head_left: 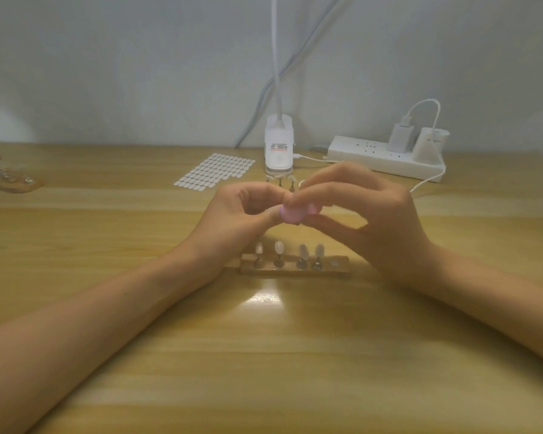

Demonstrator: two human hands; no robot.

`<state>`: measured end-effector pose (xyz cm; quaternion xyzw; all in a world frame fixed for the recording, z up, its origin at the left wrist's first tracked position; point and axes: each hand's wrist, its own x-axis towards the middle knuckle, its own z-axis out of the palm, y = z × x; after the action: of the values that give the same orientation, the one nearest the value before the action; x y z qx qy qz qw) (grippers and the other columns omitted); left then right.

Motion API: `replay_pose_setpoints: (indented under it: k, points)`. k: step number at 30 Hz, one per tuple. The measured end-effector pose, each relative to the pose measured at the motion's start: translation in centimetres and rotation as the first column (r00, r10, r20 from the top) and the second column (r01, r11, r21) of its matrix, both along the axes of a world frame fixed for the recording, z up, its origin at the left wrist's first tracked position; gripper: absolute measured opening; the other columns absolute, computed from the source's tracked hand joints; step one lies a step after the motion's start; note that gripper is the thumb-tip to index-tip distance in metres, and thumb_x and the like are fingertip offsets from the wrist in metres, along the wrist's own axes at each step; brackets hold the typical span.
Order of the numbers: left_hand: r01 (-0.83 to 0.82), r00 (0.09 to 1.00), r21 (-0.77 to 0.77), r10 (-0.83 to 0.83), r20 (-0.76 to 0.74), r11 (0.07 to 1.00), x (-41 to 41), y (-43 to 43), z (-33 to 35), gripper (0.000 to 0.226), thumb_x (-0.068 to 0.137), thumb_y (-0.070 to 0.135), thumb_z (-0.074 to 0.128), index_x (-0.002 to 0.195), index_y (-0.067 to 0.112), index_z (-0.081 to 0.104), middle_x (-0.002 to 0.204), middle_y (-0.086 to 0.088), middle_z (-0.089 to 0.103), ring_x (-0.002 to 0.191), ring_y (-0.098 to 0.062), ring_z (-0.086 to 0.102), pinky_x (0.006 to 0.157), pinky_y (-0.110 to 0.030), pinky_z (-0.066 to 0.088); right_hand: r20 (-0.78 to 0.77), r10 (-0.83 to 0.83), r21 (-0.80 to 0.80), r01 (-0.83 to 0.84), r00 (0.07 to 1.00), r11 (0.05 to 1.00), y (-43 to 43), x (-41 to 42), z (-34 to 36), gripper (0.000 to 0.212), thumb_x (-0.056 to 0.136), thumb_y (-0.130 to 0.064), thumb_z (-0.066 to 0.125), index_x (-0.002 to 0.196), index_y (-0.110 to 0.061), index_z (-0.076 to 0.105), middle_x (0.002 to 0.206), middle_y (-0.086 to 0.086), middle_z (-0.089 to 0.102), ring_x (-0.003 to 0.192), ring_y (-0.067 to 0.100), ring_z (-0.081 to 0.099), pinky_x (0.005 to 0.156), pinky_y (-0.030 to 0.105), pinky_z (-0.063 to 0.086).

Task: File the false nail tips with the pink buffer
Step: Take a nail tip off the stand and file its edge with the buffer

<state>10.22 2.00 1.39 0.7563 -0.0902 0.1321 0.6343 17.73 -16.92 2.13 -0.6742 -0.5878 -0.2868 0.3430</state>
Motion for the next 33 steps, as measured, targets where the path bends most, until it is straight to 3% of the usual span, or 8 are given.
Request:
replay_pose_setpoints:
  k: [8, 12, 17, 21, 24, 28, 33]
  points:
    - [-0.006, 1.000, -0.004, 0.006, -0.001, 1.000, -0.4, -0.2, 0.3, 0.011, 0.081, 0.024, 0.071, 0.085, 0.014, 0.073, 0.070, 0.008, 0.074, 0.066, 0.005, 0.066, 0.063, -0.003, 0.045, -0.075, -0.078, 0.019, 0.080, 0.994, 0.997, -0.6, 0.8, 0.0, 0.012, 0.090, -0.006, 0.076, 0.101, -0.004, 0.076, 0.096, 0.008, 0.070, 0.085, 0.017, 0.064, 0.081, 0.030, 0.054]
    - [-0.005, 1.000, -0.010, 0.005, -0.010, 1.000, -0.3, -0.2, 0.4, 0.004, 0.088, 0.015, 0.070, 0.086, 0.013, 0.073, 0.070, 0.008, 0.073, 0.066, 0.006, 0.065, 0.063, -0.003, 0.044, -0.152, -0.110, 0.087, 0.124, 0.982, 0.988, -1.0, 1.0, 0.5, 0.012, 0.090, -0.008, 0.077, 0.101, -0.005, 0.076, 0.095, 0.008, 0.072, 0.090, 0.020, 0.066, 0.084, 0.029, 0.052]
    - [-0.053, 0.998, -0.018, 0.053, -0.023, 0.998, -0.3, -0.2, 0.4, 0.007, 0.089, 0.009, 0.071, 0.084, 0.013, 0.073, 0.069, 0.009, 0.074, 0.056, 0.006, 0.061, 0.057, -0.005, 0.042, 0.020, 0.013, -0.019, -0.012, 1.000, 1.000, 0.0, -0.2, 0.1, 0.012, 0.090, -0.004, 0.077, 0.101, -0.004, 0.077, 0.098, 0.009, 0.069, 0.089, 0.021, 0.067, 0.079, 0.037, 0.055]
    - [-0.110, 0.993, -0.013, 0.110, -0.047, 0.994, -0.3, -0.1, 0.4, 0.011, 0.088, 0.012, 0.075, 0.078, 0.016, 0.073, 0.066, 0.005, 0.072, 0.054, 0.004, 0.059, 0.053, -0.009, 0.041, -0.050, -0.077, 0.033, 0.078, 0.996, 0.996, -1.3, 0.9, 0.7, 0.015, 0.088, -0.001, 0.078, 0.103, -0.004, 0.076, 0.097, 0.009, 0.068, 0.087, 0.021, 0.066, 0.080, 0.038, 0.055]
    - [-0.094, 0.995, -0.003, 0.093, -0.043, 0.996, -0.4, -0.1, 0.5, 0.018, 0.088, 0.009, 0.073, 0.074, 0.019, 0.073, 0.066, 0.003, 0.073, 0.053, 0.003, 0.060, 0.050, -0.009, 0.041, 0.036, -0.009, -0.011, 0.009, 0.999, 1.000, -0.8, 0.5, 0.3, 0.014, 0.089, -0.002, 0.078, 0.103, -0.003, 0.077, 0.098, 0.010, 0.069, 0.089, 0.021, 0.067, 0.081, 0.035, 0.055]
    - [-0.107, 0.993, -0.012, 0.107, -0.055, 0.994, -0.3, -0.1, 0.5, 0.013, 0.088, 0.010, 0.074, 0.076, 0.015, 0.073, 0.064, 0.004, 0.072, 0.053, 0.003, 0.058, 0.053, -0.009, 0.042, -0.019, -0.083, 0.016, 0.083, 0.996, 0.996, -1.2, 1.1, 0.7, 0.016, 0.087, 0.001, 0.078, 0.102, -0.003, 0.076, 0.097, 0.010, 0.067, 0.086, 0.019, 0.065, 0.079, 0.036, 0.055]
    - [-0.088, 0.995, -0.019, 0.087, -0.049, 0.996, -0.3, -0.1, 0.5, 0.020, 0.090, 0.006, 0.070, 0.072, 0.015, 0.071, 0.062, 0.005, 0.070, 0.050, 0.003, 0.054, 0.051, -0.008, 0.040, 0.047, -0.007, -0.033, 0.009, 0.999, 0.999, -0.5, 0.3, 0.2, 0.012, 0.089, -0.002, 0.078, 0.101, -0.004, 0.077, 0.096, 0.011, 0.069, 0.087, 0.021, 0.066, 0.078, 0.036, 0.055]
